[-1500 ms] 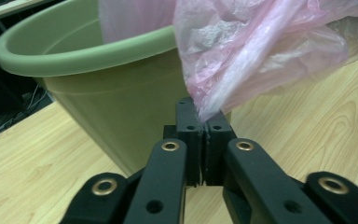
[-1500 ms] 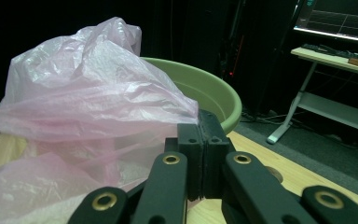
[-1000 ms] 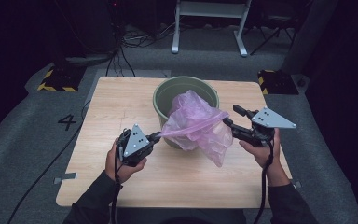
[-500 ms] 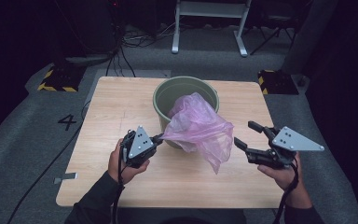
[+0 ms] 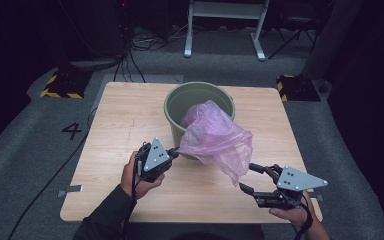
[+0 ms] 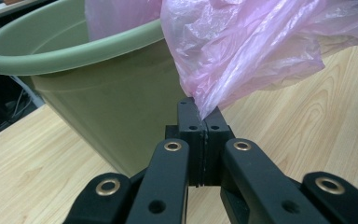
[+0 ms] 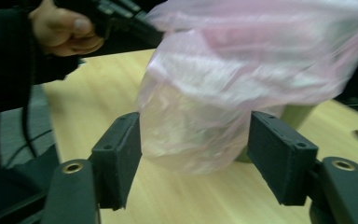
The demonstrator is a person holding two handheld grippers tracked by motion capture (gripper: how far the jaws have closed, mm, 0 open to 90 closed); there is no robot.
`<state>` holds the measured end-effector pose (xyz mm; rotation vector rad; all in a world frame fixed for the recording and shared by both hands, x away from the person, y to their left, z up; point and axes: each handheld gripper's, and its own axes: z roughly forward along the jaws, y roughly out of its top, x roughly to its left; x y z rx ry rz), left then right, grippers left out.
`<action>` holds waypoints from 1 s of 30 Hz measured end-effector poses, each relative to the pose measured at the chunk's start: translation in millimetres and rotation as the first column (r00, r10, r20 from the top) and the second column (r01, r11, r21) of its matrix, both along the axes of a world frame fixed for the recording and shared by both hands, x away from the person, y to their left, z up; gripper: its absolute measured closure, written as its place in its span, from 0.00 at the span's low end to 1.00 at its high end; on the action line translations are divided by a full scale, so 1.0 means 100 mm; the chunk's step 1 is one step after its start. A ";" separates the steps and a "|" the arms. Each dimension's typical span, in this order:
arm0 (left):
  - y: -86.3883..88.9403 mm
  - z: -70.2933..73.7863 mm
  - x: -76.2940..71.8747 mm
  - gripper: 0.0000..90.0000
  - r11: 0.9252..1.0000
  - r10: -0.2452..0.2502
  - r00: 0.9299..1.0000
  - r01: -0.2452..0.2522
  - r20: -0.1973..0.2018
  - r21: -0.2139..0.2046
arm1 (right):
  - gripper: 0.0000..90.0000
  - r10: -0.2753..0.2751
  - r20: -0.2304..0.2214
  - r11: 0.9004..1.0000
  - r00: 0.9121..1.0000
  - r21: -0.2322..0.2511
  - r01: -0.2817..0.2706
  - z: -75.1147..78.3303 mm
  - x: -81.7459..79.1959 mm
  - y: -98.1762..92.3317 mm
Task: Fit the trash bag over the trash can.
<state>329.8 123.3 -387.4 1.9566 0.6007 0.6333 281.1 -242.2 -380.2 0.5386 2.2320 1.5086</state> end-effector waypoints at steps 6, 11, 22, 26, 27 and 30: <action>-0.08 -0.03 0.01 0.99 1.000 -0.007 1.000 0.007 -0.001 0.002 | 0.37 0.015 -0.011 1.000 1.000 -0.012 -0.015 -0.11 0.08 0.11; -0.09 -0.02 0.03 0.99 1.000 -0.009 1.000 0.009 0.009 0.004 | 0.62 -0.074 0.072 0.997 0.995 -0.031 0.077 -0.16 0.22 0.27; 0.31 0.21 0.11 0.99 0.997 0.064 0.997 -0.062 0.031 -0.048 | 1.00 -0.206 0.085 0.975 0.975 0.096 0.198 0.13 0.58 -0.02; 0.38 0.26 0.15 0.99 0.996 0.080 0.996 -0.079 0.028 -0.039 | 1.00 -0.254 0.065 0.964 0.965 0.104 0.247 0.24 0.78 -0.08; 0.40 0.27 0.17 0.99 0.996 0.082 0.996 -0.081 0.024 -0.040 | 1.00 -0.267 0.059 0.960 0.962 0.103 0.260 0.26 0.84 -0.10; 0.46 0.26 0.23 0.99 0.996 0.089 0.996 -0.088 0.013 -0.031 | 1.00 -0.302 0.024 0.948 0.953 0.118 0.297 0.28 1.01 -0.14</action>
